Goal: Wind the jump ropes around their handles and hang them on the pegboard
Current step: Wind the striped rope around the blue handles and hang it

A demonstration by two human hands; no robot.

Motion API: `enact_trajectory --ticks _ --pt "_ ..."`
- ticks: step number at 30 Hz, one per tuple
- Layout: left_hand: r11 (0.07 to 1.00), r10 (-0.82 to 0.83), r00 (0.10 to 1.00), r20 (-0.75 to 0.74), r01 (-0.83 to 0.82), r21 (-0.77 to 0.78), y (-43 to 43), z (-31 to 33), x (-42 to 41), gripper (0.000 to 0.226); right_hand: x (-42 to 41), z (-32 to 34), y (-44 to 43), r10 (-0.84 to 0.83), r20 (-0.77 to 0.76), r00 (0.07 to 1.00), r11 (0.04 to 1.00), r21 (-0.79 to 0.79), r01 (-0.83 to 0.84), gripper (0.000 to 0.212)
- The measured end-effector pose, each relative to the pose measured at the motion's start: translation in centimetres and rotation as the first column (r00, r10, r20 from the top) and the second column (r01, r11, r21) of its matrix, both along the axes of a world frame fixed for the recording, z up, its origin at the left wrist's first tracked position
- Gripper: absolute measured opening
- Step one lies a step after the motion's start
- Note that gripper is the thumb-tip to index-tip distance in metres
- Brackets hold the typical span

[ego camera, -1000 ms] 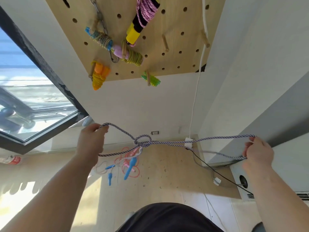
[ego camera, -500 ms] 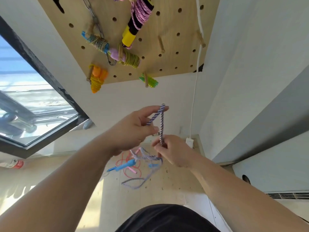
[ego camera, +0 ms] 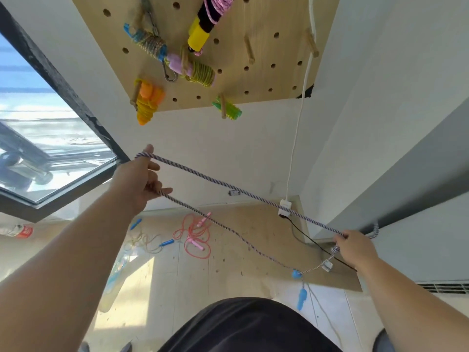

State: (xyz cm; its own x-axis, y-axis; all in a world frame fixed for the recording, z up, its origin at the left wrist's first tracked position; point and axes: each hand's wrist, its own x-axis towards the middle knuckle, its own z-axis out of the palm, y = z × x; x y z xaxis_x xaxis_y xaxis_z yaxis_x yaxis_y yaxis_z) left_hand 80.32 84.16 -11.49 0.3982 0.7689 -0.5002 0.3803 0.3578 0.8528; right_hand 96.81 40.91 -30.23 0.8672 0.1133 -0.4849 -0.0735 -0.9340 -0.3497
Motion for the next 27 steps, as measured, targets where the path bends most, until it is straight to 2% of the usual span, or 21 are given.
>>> enact_trajectory --ticks 1,3,5,6,8,9,11,14,16,19,22,24,25,27 --pt "0.998 -0.07 0.995 -0.068 0.07 0.002 -0.3 -0.6 -0.1 0.043 -0.2 0.4 0.2 -0.091 -0.005 0.996 0.992 0.085 0.091 0.037" --pt "0.933 -0.238 0.946 -0.22 0.286 0.22 -1.4 -1.8 -0.5 0.048 -0.5 1.4 0.7 -0.31 -0.035 0.95 0.916 0.258 0.308 0.042" --pt "0.719 -0.349 0.845 -0.405 0.519 0.463 -2.4 -3.0 -0.8 0.042 -0.4 2.5 1.4 -0.457 -0.095 0.884 0.793 0.408 0.453 0.044" --pt "0.605 -0.38 0.78 -0.498 0.616 0.504 -2.8 -3.5 -0.8 0.038 -0.3 3.3 1.8 -0.493 -0.143 0.858 0.723 0.481 0.496 0.042" --pt "0.473 -0.395 0.675 -0.623 0.731 0.492 -3.8 -4.5 -0.6 0.03 0.1 4.9 2.7 -0.515 -0.195 0.835 0.606 0.606 0.515 0.043" --pt "0.422 -0.384 0.639 -0.667 0.764 0.489 -4.3 -5.0 -0.5 0.026 0.4 6.0 3.2 -0.505 -0.165 0.847 0.603 0.636 0.482 0.044" --pt "0.336 -0.374 0.589 -0.716 0.806 0.487 -5.0 -6.1 -0.5 0.022 1.0 8.3 4.1 -0.442 0.001 0.897 0.697 0.63 0.342 0.047" --pt "0.304 -0.398 0.535 -0.745 0.843 0.444 -5.4 -7.4 -1.4 0.025 1.6 11.8 4.9 -0.28 0.281 0.918 0.82 0.567 0.076 0.046" --pt "0.308 -0.392 0.509 -0.766 0.857 0.412 -5.6 -8.2 -2.0 0.026 1.5 13.7 5.5 -0.194 0.388 0.901 0.869 0.494 -0.025 0.04" --pt "0.37 -0.443 0.463 -0.768 0.874 0.314 -5.8 -9.6 -2.5 0.03 0.8 16.0 7.2 -0.104 0.436 0.894 0.877 0.464 -0.125 0.037" --pt "0.38 -0.518 0.409 -0.751 0.897 0.226 -5.7 -10.2 -2.7 0.014 -0.6 18.3 9.5 -0.039 0.39 0.92 0.836 0.517 -0.184 0.035" --pt "0.345 -0.581 0.369 -0.725 0.919 0.191 -6.0 -10.2 -2.6 0.064 -2.0 19.7 11.1 0.005 0.322 0.947 0.782 0.589 -0.204 0.03" --pt "0.351 -0.645 0.396 -0.654 0.913 0.207 -6.6 -9.8 -2.3 0.088 -2.7 20.2 11.9 0.037 0.293 0.955 0.76 0.613 -0.218 0.026" --pt "0.385 -0.779 0.467 -0.42 0.883 0.268 -8.6 -8.1 -1.3 0.109 -4.3 20.7 13.2 0.147 0.262 0.954 0.742 0.609 -0.281 0.016"
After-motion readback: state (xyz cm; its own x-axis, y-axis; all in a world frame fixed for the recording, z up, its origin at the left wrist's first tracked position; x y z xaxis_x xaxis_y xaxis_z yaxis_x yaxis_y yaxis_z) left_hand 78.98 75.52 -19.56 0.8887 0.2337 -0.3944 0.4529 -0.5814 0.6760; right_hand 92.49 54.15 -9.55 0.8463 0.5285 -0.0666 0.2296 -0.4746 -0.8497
